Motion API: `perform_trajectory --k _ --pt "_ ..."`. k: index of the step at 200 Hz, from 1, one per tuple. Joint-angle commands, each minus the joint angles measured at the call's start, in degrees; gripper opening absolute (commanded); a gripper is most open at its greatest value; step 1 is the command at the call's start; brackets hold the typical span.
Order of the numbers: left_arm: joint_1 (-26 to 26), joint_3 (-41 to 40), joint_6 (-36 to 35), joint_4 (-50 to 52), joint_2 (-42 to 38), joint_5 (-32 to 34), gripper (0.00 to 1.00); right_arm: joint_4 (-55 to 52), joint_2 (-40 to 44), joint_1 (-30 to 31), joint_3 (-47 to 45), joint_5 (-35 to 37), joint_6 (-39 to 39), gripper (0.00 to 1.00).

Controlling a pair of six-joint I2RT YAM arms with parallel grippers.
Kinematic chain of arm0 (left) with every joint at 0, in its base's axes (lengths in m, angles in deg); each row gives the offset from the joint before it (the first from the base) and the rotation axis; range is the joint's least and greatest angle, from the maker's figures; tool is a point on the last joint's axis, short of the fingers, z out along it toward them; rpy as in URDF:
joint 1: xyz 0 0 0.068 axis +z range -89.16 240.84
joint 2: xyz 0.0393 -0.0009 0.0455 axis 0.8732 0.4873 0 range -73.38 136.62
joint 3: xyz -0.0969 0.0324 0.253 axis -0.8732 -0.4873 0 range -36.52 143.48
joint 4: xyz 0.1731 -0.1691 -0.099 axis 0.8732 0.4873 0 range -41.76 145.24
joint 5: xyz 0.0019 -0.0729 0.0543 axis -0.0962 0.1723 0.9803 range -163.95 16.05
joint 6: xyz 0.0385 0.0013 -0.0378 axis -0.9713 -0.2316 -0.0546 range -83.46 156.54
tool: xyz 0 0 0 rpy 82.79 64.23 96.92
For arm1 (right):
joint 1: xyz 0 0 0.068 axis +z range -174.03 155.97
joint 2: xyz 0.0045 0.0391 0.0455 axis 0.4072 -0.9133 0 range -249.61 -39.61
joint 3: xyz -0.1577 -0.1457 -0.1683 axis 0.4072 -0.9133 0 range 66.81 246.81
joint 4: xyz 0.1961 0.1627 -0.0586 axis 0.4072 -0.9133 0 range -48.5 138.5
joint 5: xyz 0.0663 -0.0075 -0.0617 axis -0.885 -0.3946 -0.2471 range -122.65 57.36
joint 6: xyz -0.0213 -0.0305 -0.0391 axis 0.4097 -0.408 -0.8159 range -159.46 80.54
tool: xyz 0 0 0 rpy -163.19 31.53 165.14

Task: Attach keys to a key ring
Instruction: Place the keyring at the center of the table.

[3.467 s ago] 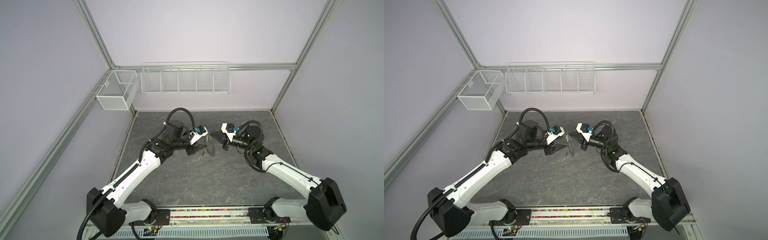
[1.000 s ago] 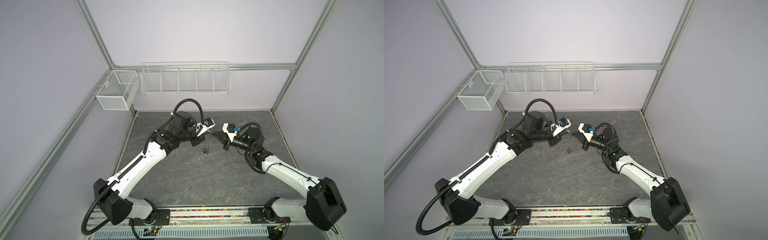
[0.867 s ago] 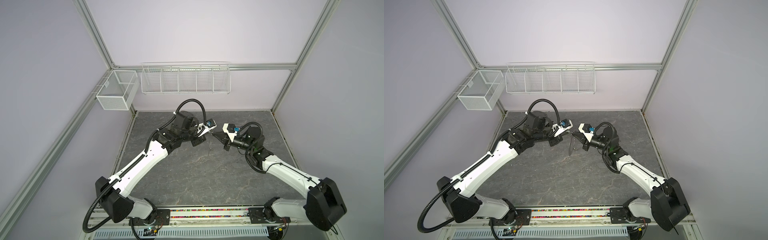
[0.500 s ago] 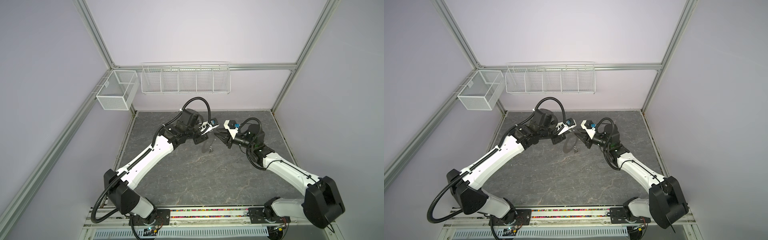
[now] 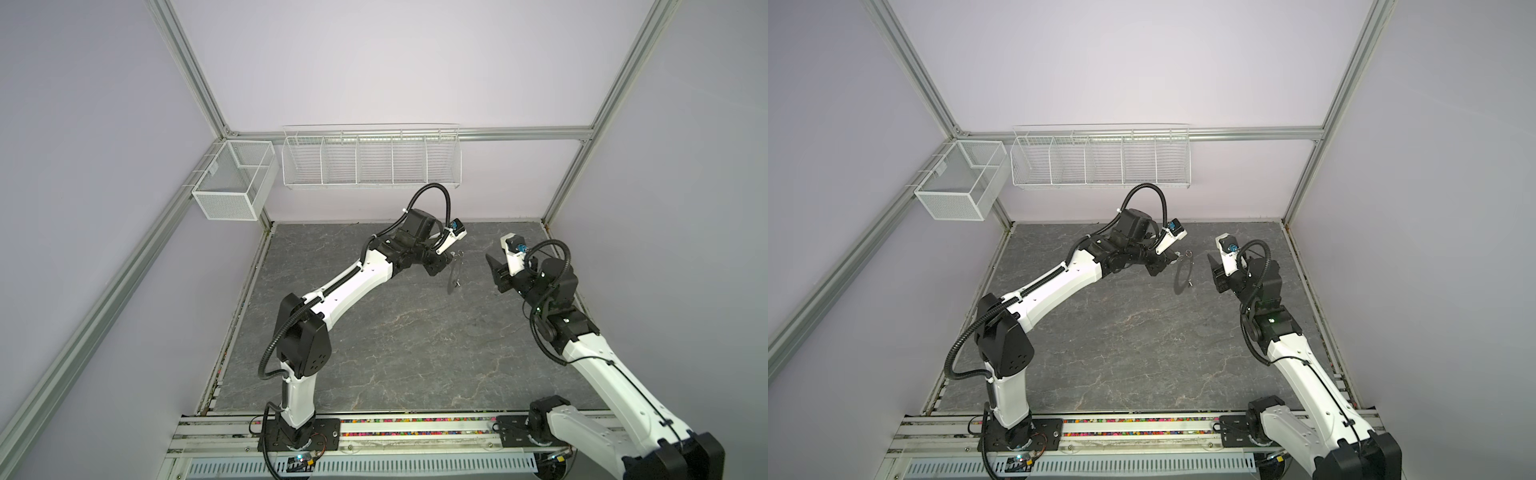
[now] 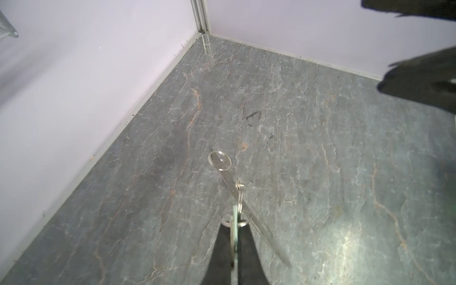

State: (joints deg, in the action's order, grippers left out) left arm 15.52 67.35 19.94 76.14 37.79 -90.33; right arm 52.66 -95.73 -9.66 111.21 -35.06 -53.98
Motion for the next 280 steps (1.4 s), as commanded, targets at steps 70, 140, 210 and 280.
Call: perform_trajectory --k 70,140,210,280 --pt "3.11 -18.10 -10.54 2.27 -1.19 17.85 0.00 -5.92 -4.94 1.38 -2.06 -7.25 -4.28 0.48" --pt "6.72 -29.81 -17.10 1.37 -4.11 25.78 0.00 -7.77 -8.23 2.26 -2.89 -4.85 -2.94 0.48" --pt "14.06 -41.47 -8.39 -7.33 -15.51 29.18 0.96 -4.76 -9.78 0.74 -4.48 1.40 2.24 0.57" --pt "34.08 -67.71 12.92 -40.90 -38.15 28.53 0.98 13.86 -16.02 -8.39 -11.84 5.94 8.27 0.89"
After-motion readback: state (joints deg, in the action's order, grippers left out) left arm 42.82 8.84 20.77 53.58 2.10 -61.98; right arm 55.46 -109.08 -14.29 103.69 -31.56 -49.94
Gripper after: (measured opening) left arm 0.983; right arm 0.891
